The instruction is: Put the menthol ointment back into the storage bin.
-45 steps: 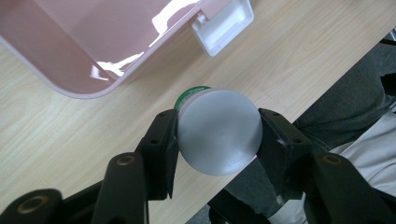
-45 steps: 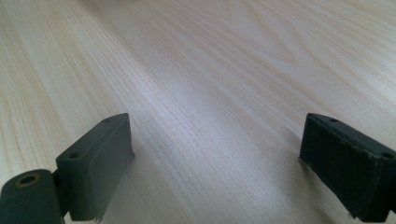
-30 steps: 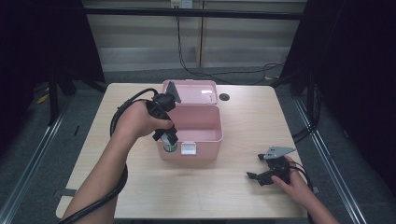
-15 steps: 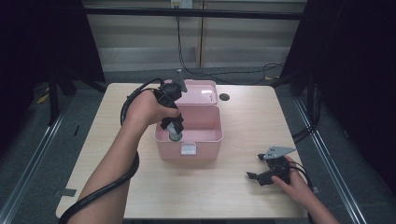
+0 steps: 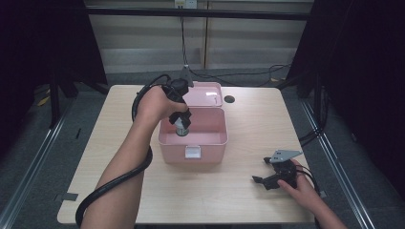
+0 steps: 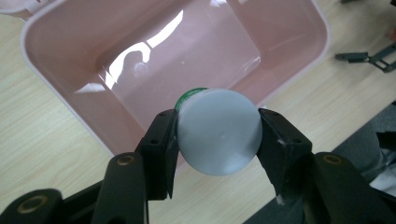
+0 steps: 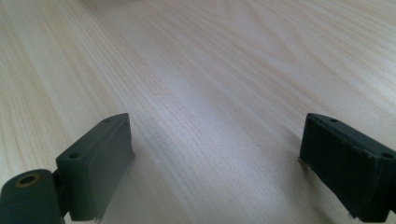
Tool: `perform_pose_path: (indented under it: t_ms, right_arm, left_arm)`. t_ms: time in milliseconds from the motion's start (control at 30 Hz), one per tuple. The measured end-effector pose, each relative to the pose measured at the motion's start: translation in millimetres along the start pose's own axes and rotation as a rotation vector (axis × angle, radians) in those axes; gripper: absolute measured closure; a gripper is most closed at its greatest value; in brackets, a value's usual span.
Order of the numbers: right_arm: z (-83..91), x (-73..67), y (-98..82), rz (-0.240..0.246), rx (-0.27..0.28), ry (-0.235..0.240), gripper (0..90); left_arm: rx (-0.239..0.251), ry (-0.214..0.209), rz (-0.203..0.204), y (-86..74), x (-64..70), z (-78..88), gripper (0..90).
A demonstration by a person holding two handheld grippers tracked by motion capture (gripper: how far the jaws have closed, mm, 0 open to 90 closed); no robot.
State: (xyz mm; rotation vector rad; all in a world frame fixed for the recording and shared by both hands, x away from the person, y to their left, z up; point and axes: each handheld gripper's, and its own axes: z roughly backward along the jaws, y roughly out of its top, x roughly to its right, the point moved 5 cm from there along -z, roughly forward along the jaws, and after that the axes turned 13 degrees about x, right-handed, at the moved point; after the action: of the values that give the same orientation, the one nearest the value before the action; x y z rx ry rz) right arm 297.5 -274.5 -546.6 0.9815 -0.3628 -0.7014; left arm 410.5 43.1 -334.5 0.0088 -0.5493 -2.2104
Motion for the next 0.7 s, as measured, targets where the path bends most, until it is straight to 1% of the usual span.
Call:
perform_pose_path:
  t_ms: [167,200,300,333,400,500,600,633,700]
  right_arm:
    - [-0.2,-0.1,0.1,-0.002,0.002,0.000,8.9]
    - [-0.1,-0.1,0.1,-0.002,0.001,-0.001,8.9]
    - [-0.2,-0.1,0.1,-0.002,0.002,0.000,8.9]
    - [-0.2,-0.1,0.1,-0.002,0.002,0.000,8.9]
    - [-0.2,-0.1,0.1,-0.002,0.002,0.000,8.9]
    - [-0.2,-0.1,0.1,-0.002,0.002,0.000,8.9]
    - [-0.1,-0.2,0.1,-0.003,0.001,0.000,8.8]
    - [-0.1,-0.2,0.1,-0.003,0.001,0.000,8.8]
    - [-0.2,-0.2,0.1,-0.003,0.001,0.001,8.8]
  left_arm:
    - [-0.003,0.014,0.014,1.1,-5.8,-12.0,50.2]
    - [-0.002,0.019,0.023,1.4,-6.9,-15.0,50.2]
    - [-0.004,0.021,0.034,2.2,-10.4,-22.2,50.2]
    - [-0.011,0.022,0.034,2.2,-11.5,-24.4,50.2]
    - [-0.011,0.030,0.042,2.8,-13.5,-28.7,50.2]
    - [-0.014,0.020,0.043,3.1,-16.0,-35.4,50.2]
    - [-0.006,0.029,0.046,4.2,-19.0,-41.3,50.2]
    - [-0.004,0.031,0.053,4.4,-19.2,-42.9,50.2]
    - [-0.001,0.040,0.050,5.4,-21.4,-47.0,50.2]
